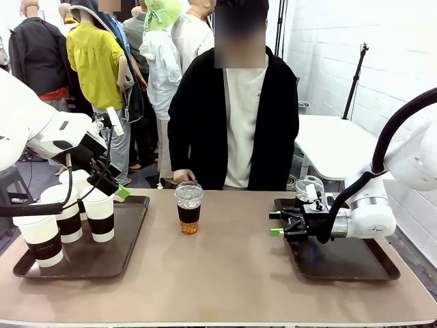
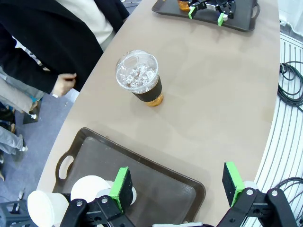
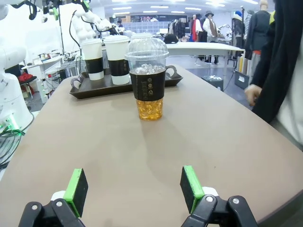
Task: Distribute the coffee onto the tray.
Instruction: Pick up another iced Americano from the middle of the table and place it on the right Handle tray.
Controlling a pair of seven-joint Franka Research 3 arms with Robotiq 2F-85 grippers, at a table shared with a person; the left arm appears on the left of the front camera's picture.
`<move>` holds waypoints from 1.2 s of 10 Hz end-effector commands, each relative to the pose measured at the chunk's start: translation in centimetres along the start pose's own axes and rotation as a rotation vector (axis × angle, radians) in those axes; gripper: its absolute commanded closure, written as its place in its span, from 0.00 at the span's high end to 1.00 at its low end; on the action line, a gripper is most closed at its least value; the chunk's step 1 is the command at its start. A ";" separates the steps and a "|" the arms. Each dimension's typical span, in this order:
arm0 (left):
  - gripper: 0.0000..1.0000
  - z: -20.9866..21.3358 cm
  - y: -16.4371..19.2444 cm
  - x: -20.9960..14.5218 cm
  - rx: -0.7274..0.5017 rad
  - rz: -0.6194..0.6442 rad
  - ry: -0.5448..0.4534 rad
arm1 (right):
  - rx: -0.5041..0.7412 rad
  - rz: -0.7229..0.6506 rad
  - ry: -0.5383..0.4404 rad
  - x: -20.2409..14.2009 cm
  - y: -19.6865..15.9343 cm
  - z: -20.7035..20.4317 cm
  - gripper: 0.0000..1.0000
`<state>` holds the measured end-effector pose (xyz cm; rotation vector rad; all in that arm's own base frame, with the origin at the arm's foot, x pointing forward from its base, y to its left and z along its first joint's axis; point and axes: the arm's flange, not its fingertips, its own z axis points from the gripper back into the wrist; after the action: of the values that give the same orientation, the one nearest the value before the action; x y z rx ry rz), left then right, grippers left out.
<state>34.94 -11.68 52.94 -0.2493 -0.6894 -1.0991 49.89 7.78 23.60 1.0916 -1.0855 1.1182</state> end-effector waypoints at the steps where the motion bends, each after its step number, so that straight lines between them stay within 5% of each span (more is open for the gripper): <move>1: 1.00 0.0 0.2 -0.2 -0.019 -0.011 -0.011 | -0.015 -0.011 -0.013 0.4 0.8 -1.6 1.00; 12: 1.00 0.0 0.2 -0.2 -0.019 -0.011 -0.011 | -0.003 -0.044 -0.020 2.2 0.3 -10.4 1.00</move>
<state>34.94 -11.68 52.95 -0.2491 -0.6893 -1.0992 49.69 17.25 24.47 1.1291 -1.0774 1.1092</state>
